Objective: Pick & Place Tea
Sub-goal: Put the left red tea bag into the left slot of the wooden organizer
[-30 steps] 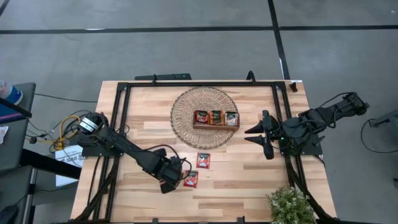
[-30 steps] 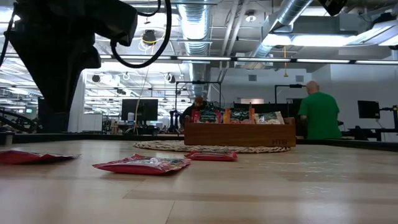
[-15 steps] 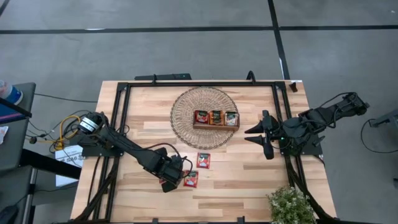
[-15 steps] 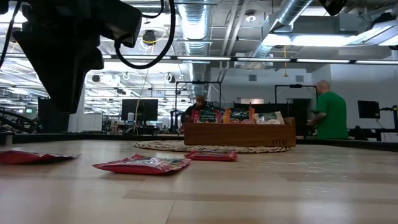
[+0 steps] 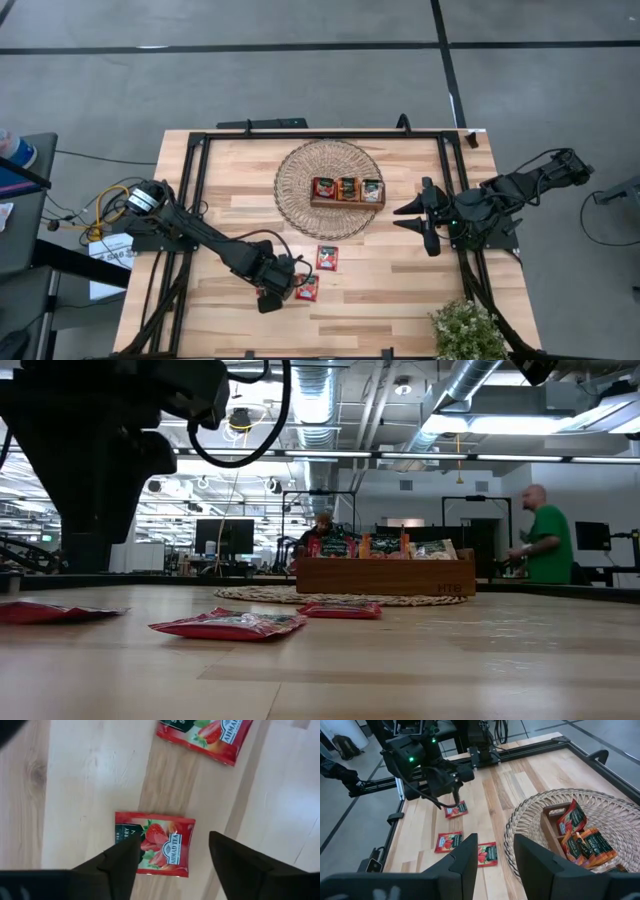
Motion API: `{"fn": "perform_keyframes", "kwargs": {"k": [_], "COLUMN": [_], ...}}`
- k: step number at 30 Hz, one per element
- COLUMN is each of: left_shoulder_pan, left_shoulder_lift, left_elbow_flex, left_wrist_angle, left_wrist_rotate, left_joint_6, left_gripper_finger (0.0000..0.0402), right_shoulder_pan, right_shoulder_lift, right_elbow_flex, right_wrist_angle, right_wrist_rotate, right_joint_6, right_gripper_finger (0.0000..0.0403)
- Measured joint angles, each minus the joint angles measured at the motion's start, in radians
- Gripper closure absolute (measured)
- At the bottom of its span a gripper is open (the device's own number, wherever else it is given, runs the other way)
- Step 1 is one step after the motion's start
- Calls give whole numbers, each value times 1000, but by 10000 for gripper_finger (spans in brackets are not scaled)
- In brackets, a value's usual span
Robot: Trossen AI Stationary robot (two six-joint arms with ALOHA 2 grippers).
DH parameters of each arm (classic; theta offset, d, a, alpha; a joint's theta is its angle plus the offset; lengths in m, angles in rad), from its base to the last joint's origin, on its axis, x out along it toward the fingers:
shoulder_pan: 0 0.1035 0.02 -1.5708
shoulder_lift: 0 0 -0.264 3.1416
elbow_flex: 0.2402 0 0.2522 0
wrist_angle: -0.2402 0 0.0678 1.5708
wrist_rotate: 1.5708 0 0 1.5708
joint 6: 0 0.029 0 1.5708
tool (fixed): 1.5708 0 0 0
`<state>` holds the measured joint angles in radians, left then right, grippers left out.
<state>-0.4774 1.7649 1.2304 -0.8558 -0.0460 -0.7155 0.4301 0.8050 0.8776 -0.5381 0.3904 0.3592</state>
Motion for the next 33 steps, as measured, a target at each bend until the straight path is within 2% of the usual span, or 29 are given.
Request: {"fn": "perform_keyframes", "kwargs": {"k": [9,18,26,33], "left_shoulder_pan": [0,0,2,9], "left_shoulder_lift": [0,0,0,0], "left_elbow_flex": [0,-18,-108,-126], "left_wrist_angle": [-43,-43,-45,-7], "left_wrist_rotate": [-64,-90,-60,-49], "left_joint_6": [8,24,48,73], "left_gripper_finger": [125,123,123,130], "right_shoulder_pan": [0,0,0,0], "right_shoulder_lift": [0,0,0,0], "right_elbow_flex": [0,0,0,0], "right_wrist_angle": [0,0,0,0], "right_wrist_rotate": [-3,-28,-37,-37], "right_joint_6": [0,6,7,8], "right_gripper_finger": [285,285,285,285]}}
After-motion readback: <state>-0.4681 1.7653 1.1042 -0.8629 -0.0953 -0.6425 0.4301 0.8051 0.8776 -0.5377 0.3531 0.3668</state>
